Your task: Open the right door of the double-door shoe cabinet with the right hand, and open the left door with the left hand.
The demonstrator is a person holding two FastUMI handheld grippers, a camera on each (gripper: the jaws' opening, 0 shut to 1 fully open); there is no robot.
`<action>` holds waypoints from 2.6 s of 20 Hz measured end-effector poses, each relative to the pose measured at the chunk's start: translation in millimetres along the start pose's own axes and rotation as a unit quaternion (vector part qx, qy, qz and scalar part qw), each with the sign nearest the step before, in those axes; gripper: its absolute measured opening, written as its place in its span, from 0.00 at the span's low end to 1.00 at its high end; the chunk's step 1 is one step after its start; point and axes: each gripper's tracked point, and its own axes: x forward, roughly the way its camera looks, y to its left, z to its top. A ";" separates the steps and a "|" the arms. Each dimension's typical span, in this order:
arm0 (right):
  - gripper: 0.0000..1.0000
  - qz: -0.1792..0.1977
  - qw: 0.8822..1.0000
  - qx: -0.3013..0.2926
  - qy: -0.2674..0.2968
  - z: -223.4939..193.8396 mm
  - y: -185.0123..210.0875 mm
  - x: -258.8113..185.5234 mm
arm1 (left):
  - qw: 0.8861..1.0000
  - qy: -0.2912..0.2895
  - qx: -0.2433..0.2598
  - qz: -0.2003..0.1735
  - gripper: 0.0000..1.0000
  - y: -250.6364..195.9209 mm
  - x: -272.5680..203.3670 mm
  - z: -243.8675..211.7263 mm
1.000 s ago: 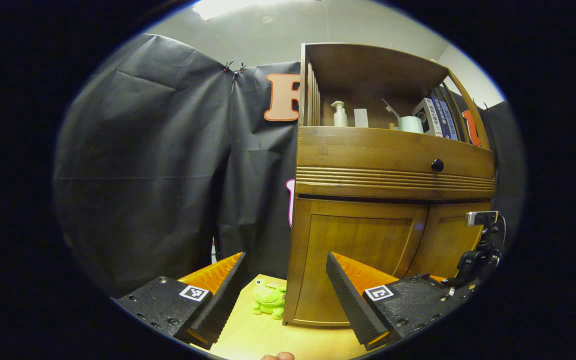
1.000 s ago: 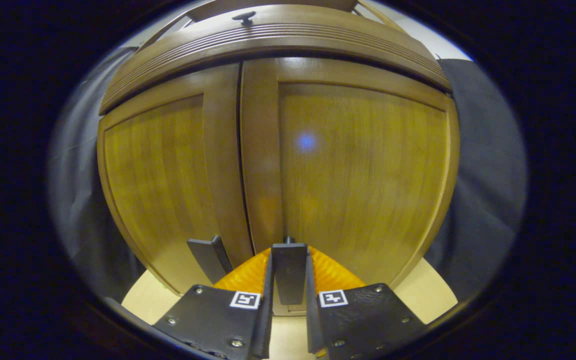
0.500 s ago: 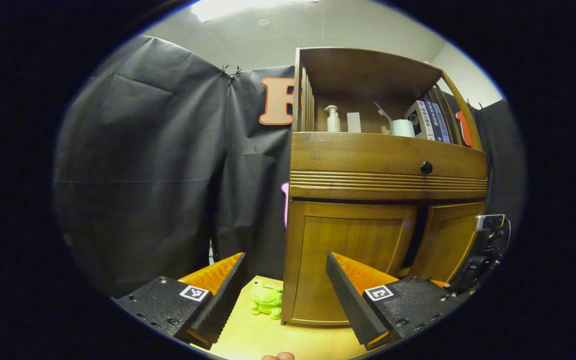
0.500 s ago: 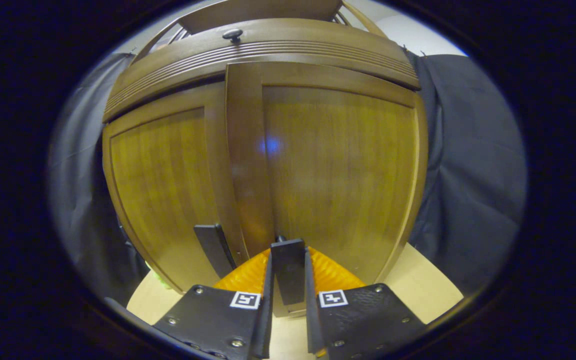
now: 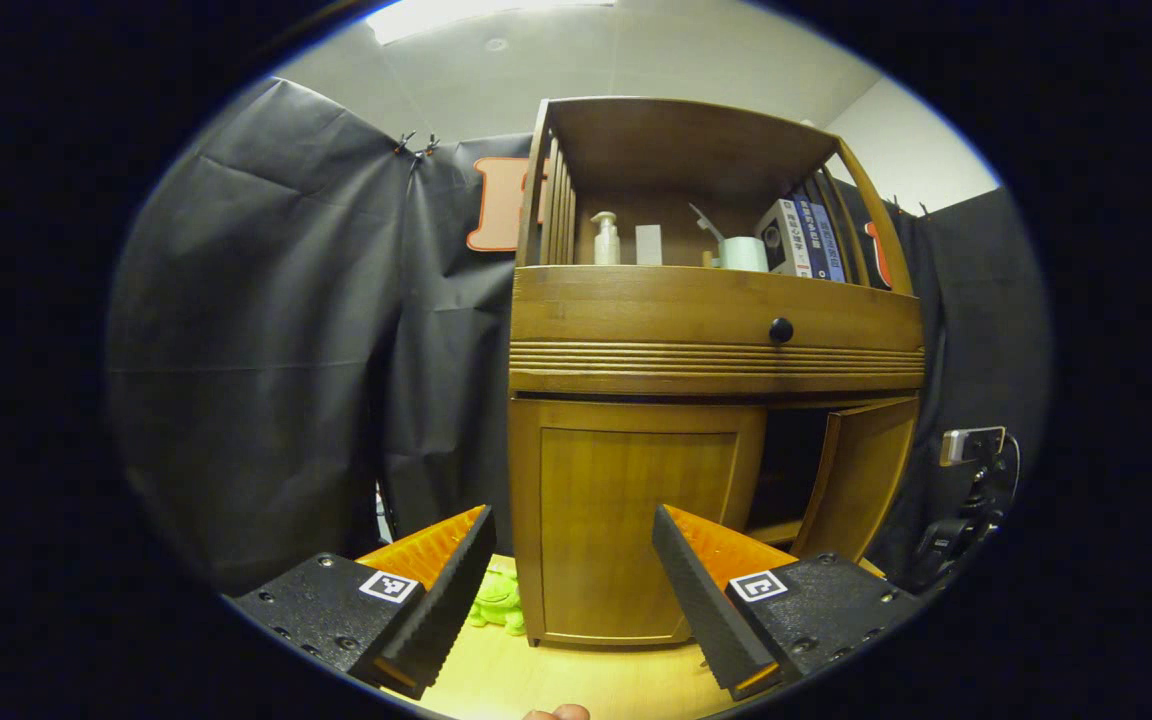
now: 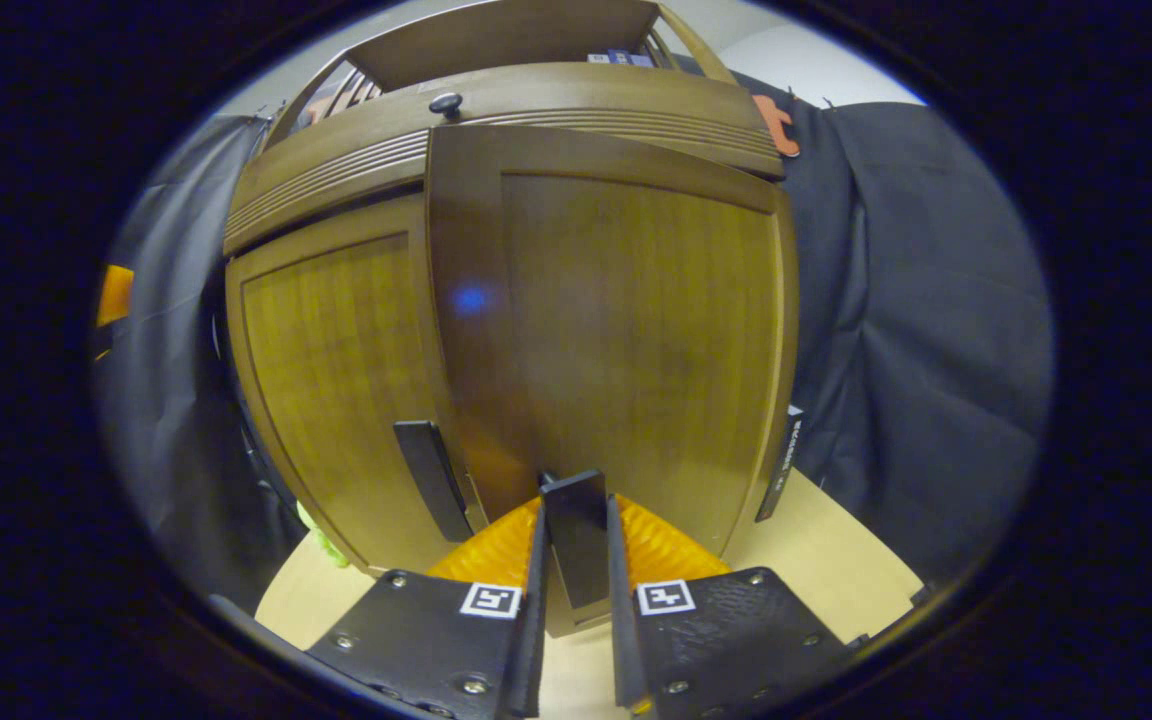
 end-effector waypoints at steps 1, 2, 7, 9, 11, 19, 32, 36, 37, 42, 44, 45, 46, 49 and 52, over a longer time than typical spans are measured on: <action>0.28 -0.001 1.000 0.001 0.000 -0.3 -1.1 -0.4 | 1.000 0.001 0.000 -0.006 0.98 -4.6 0.0 -0.6; 0.28 -0.002 1.000 0.002 -0.001 0.7 -3.3 -2.5 | 1.000 0.002 -0.001 -0.013 0.95 -9.4 -1.1 -2.0; 0.28 -0.011 1.000 0.004 -0.004 -0.2 -13.1 -12.7 | 0.999 0.006 -0.007 -0.051 0.95 -40.5 -2.6 -6.4; 0.28 -0.018 1.000 0.010 -0.004 -1.5 -19.3 -16.7 | 0.998 0.006 -0.008 -0.067 0.97 -53.9 -3.3 -7.3; 0.28 -0.026 1.000 0.015 -0.004 -3.4 -27.4 -19.7 | 0.996 0.007 -0.010 -0.084 0.98 -68.5 -4.7 -9.6; 0.28 -0.054 0.998 0.024 -0.008 -0.4 -50.4 -26.2 | 0.989 0.026 -0.020 -0.147 0.98 -122.7 -6.4 -23.7; 0.18 -0.163 0.986 0.028 -0.036 11.0 -131.3 -48.2 | 0.985 0.037 -0.034 -0.165 0.95 -141.6 3.2 -32.1; 0.18 -0.174 0.983 0.023 -0.048 16.0 -147.2 -52.0 | 0.986 0.045 -0.030 -0.160 0.98 -140.6 9.8 -40.9; 0.18 -0.183 0.982 0.012 -0.054 20.5 -152.0 -54.1 | 0.986 0.047 -0.029 -0.158 0.95 -139.8 11.5 -43.7; 0.18 -0.213 0.974 -0.006 -0.073 33.7 -178.4 -70.3 | 0.987 0.047 -0.023 -0.151 0.95 -136.9 25.5 -50.4; 0.18 -0.208 0.974 0.004 -0.085 42.3 -178.5 -75.8 | 0.988 0.050 -0.016 -0.144 0.95 -134.3 34.7 -56.4; 0.18 -0.209 0.974 0.007 -0.089 44.5 -179.9 -77.5 | 0.989 0.054 -0.012 -0.140 0.95 -133.2 39.9 -60.7; 0.18 -0.210 0.973 0.008 -0.094 48.2 -181.5 -82.1 | 0.989 0.057 -0.009 -0.138 0.95 -133.3 44.9 -64.5; 0.18 -0.212 0.970 0.007 -0.117 65.8 -178.9 -94.6 | 0.988 0.074 0.003 -0.135 0.98 -136.5 60.0 -83.1; 0.18 -0.210 0.967 0.010 -0.142 84.8 -176.2 -108.6 | 0.987 0.092 0.018 -0.128 0.98 -140.0 75.0 -104.3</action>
